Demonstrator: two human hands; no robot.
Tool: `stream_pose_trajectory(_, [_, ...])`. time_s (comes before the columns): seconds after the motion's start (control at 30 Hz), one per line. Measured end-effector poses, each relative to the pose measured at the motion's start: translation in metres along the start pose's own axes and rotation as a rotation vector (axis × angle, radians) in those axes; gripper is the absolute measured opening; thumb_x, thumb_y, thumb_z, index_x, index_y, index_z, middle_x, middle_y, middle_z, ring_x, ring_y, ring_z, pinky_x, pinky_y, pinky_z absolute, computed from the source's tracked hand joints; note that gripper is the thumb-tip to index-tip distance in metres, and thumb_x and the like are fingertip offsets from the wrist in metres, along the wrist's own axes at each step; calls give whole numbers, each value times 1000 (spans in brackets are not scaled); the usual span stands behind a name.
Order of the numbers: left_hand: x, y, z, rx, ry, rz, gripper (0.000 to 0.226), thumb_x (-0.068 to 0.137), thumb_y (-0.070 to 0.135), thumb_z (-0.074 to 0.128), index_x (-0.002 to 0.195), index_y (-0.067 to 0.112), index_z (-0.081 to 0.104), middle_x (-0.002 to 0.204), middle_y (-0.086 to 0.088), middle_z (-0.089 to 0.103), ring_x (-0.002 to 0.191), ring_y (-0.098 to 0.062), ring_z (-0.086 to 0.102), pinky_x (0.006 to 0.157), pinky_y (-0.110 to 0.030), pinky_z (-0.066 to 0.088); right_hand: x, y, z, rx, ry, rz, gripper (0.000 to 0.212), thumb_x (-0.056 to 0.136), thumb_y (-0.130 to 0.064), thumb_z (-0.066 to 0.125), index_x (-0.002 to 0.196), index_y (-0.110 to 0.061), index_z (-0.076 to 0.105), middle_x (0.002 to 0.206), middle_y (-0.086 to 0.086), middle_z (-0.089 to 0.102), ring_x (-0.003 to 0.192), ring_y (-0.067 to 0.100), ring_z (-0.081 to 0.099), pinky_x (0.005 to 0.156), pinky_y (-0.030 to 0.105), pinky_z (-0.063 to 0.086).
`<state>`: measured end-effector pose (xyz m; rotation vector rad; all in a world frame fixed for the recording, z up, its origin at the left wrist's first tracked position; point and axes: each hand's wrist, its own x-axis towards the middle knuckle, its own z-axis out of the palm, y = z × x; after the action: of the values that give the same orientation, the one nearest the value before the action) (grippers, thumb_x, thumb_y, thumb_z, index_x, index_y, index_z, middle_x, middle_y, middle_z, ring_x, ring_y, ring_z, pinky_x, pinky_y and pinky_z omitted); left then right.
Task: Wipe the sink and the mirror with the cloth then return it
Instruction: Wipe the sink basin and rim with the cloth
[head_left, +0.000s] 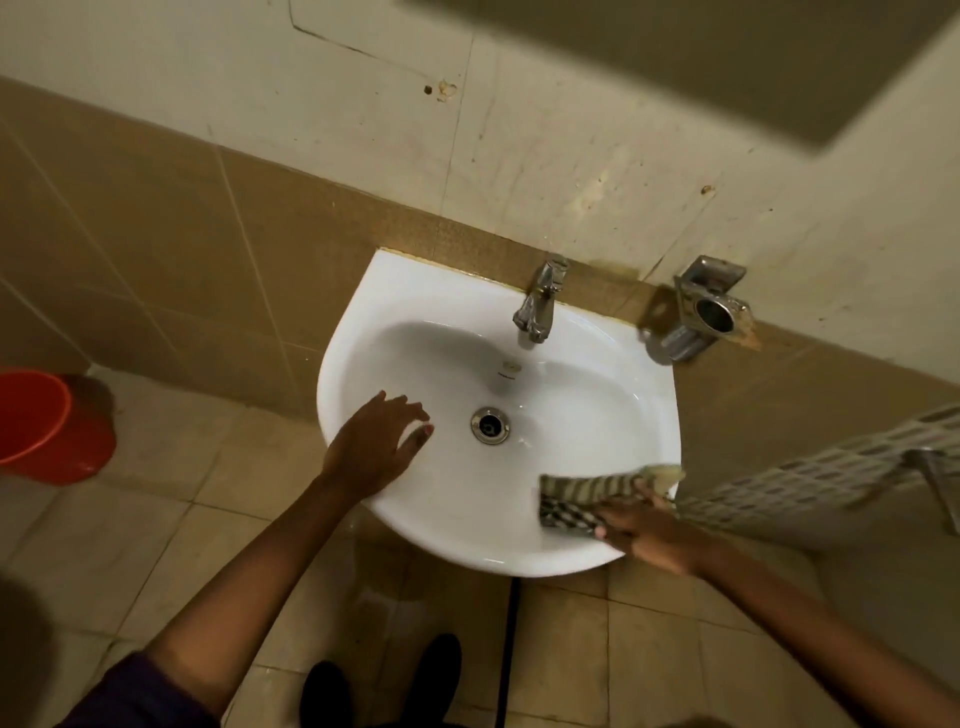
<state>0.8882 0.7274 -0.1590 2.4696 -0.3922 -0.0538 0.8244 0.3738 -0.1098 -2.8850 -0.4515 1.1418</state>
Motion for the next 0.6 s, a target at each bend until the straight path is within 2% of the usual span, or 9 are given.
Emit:
stream_pose_trajectory(0.07, [0, -3, 3, 51, 21, 22, 61, 88, 62, 30, 110, 19, 68, 121, -1, 68, 123, -21, 56, 111, -31, 26, 23, 30, -16, -203, 4, 2, 118, 59, -79, -26, 143, -23, 35, 151, -1, 35, 142, 15, 23, 112, 45, -14])
stream_pose_trajectory(0.1, [1, -4, 3, 38, 37, 15, 63, 88, 63, 28, 111, 19, 67, 122, -1, 67, 125, -21, 54, 111, -31, 25, 39, 42, -25, -331, 16, -20, 104, 74, -71, -21, 136, -21, 47, 143, 3, 47, 136, 21, 38, 111, 45, -11])
stream_pose_trajectory(0.17, [3, -8, 5, 40, 68, 21, 70, 89, 67, 21, 113, 20, 66, 125, 0, 66, 128, -18, 51, 113, -31, 23, 77, 61, -39, -550, 82, 0, 68, 97, -44, 6, 109, -23, 70, 115, 6, 69, 109, 27, 64, 111, 46, -5])
stream_pose_trajectory(0.23, [6, -8, 8, 71, 51, 22, 76, 87, 70, 16, 120, 20, 63, 132, 0, 61, 134, -17, 45, 114, -29, 17, 121, 73, -51, -664, 127, -2, 51, 85, -37, 26, 105, -24, 72, 114, 2, 70, 108, 24, 64, 113, 48, 0])
stream_pose_trajectory(0.33, [9, -5, 7, 114, 30, 7, 77, 84, 70, 18, 129, 19, 56, 140, 1, 54, 139, -16, 36, 113, -27, 9, 142, 44, -59, -701, 49, -35, 58, 86, -41, 19, 130, -27, 54, 139, -1, 52, 132, 19, 44, 111, 47, 8])
stream_pose_trajectory(0.4, [9, -5, 6, 108, 34, -5, 82, 83, 72, 14, 131, 19, 55, 141, 1, 53, 140, -16, 34, 113, -27, 9, 142, 24, -46, -497, 48, -39, 54, 96, -40, 12, 147, -26, 25, 156, -2, 21, 145, 18, 15, 115, 45, -1])
stream_pose_trajectory(0.47, [8, -3, 5, 101, 43, -13, 88, 82, 74, 8, 131, 18, 55, 141, 0, 53, 141, -16, 33, 114, -26, 10, 137, 8, -27, -243, 74, 6, 50, 102, -38, 16, 149, -24, 7, 159, -2, 2, 146, 18, -4, 115, 40, -7])
stream_pose_trajectory(0.53, [7, -2, 5, 83, 41, -24, 91, 81, 76, 6, 132, 18, 54, 142, -1, 52, 141, -16, 32, 115, -27, 11, 124, -14, -16, 162, -52, 83, 52, 103, -38, 22, 149, -21, 7, 157, -3, 8, 146, 19, -3, 115, 33, -6])
stream_pose_trajectory(0.6, [7, -2, 5, 75, 48, -24, 90, 81, 76, 7, 134, 18, 52, 144, -1, 50, 142, -16, 31, 116, -27, 12, 107, -42, -10, 543, -154, 140, 60, 98, -49, 33, 147, -18, 21, 149, -5, 26, 144, 21, 14, 116, 26, 7])
